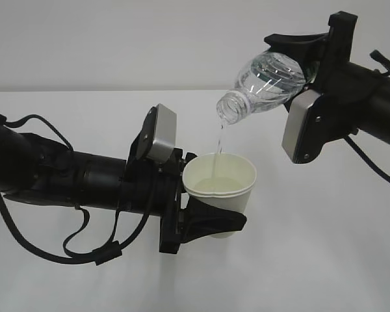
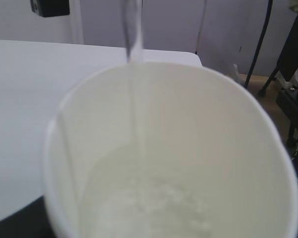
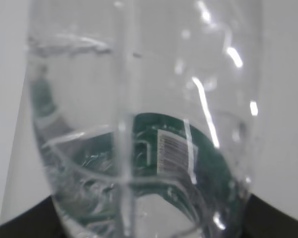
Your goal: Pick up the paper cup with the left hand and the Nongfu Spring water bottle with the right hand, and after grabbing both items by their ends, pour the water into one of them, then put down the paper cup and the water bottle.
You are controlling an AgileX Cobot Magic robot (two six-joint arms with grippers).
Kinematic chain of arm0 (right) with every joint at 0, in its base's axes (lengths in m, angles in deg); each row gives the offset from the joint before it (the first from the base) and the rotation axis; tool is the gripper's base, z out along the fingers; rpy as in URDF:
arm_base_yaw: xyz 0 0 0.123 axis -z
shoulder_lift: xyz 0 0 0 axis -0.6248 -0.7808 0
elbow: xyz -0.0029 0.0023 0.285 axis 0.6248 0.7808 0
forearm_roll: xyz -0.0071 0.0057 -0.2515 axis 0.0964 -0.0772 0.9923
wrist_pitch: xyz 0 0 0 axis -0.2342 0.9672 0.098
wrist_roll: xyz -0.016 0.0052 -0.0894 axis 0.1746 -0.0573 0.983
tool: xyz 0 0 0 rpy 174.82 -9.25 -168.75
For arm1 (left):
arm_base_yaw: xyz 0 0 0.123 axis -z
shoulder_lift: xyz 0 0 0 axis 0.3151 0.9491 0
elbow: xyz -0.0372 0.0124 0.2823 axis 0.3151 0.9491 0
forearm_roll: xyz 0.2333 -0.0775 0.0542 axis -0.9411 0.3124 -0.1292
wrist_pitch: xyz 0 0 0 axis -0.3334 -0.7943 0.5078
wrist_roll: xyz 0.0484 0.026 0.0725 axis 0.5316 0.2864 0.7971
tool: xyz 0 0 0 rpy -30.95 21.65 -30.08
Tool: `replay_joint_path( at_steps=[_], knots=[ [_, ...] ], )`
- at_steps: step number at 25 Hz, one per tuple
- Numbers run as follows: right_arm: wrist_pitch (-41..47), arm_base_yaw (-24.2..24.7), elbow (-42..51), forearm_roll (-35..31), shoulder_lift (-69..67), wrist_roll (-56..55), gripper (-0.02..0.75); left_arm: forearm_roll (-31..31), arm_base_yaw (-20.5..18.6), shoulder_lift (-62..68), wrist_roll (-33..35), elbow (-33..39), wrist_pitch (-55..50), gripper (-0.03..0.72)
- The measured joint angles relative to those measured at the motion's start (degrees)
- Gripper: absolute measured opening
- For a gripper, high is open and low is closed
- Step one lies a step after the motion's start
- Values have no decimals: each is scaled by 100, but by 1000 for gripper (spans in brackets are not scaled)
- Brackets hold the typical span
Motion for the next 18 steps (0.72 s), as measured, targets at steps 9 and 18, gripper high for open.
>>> replay_joint_path(
  at_steps=[9, 18],
  knots=[
    [-86, 0, 0, 0, 0, 0, 400, -3, 0, 0, 0, 0, 0, 475],
    [-121, 0, 0, 0, 0, 22, 400, -3, 0, 0, -13, 0, 0, 475]
  ],
)
